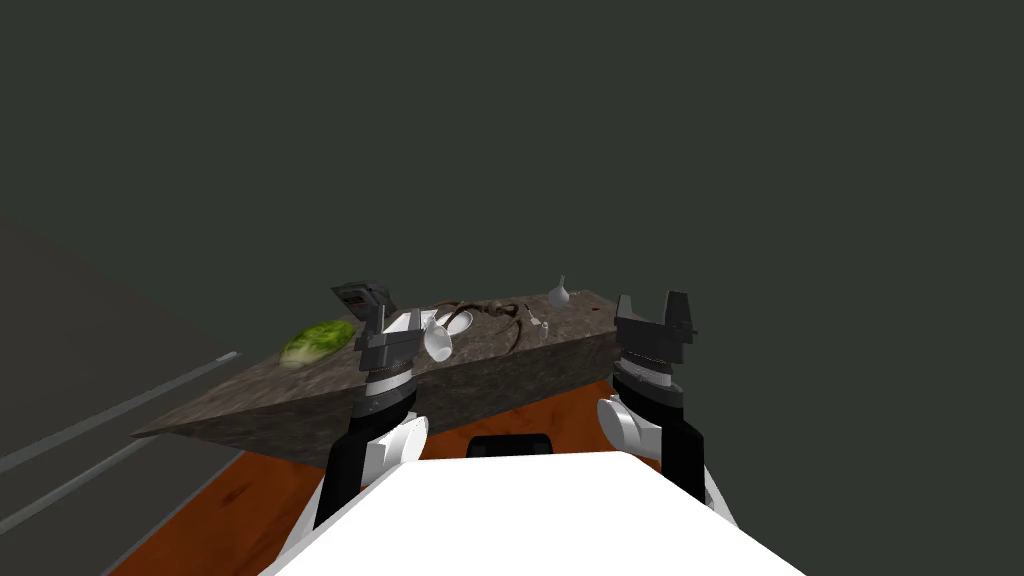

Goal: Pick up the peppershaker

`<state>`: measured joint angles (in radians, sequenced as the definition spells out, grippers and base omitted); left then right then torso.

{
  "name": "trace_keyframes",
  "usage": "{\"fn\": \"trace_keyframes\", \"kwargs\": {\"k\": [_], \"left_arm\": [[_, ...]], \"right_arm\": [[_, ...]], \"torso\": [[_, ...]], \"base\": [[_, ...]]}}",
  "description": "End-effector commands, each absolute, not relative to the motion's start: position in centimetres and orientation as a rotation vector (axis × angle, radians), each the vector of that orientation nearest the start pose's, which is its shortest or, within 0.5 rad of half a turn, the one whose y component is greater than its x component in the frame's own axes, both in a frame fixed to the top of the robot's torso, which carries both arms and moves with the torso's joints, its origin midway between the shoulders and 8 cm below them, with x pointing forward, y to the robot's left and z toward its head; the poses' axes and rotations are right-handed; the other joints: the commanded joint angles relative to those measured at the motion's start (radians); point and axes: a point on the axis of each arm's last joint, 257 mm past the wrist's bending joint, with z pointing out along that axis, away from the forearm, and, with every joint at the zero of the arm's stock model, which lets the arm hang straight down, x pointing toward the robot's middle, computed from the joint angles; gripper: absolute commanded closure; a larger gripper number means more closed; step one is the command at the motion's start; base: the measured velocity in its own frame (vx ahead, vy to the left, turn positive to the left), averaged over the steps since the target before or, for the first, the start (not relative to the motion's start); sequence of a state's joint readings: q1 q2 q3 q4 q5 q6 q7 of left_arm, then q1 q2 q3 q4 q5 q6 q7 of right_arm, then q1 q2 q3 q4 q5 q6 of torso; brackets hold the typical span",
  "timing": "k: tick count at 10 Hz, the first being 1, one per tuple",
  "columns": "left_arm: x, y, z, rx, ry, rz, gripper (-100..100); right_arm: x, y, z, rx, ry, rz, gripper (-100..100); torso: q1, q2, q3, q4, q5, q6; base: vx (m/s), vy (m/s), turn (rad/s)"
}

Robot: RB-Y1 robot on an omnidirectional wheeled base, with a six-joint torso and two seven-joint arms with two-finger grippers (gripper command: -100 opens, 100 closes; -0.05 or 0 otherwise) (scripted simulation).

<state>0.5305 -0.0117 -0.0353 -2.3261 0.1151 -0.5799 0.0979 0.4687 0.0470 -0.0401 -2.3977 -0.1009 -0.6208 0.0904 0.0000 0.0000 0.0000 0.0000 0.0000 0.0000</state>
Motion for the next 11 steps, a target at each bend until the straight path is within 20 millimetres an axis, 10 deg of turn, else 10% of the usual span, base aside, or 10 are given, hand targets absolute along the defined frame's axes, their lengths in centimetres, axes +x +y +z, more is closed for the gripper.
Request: {"fn": "trace_keyframes", "kwargs": {"k": [1,11], "left_arm": [[31.7,28.4,4.9,-0.693,0.429,-1.507,0],[31.7,28.4,4.9,-0.693,0.430,-1.507,0]], "right_arm": [[29.3,-29.4,10.0,0.494,0.379,1.308,-100],[37.2,-31.4,2.3,0.757,0.637,1.411,-100]], "torso": [[0.000,0.000,0.000,0.000,0.000,0.000],[-0.006,0.002,0.001,0.000,-0.001,0.000]], "base": [[-0.008,-0.021,0.029],[-0.033,-0.090,0.074]]}}
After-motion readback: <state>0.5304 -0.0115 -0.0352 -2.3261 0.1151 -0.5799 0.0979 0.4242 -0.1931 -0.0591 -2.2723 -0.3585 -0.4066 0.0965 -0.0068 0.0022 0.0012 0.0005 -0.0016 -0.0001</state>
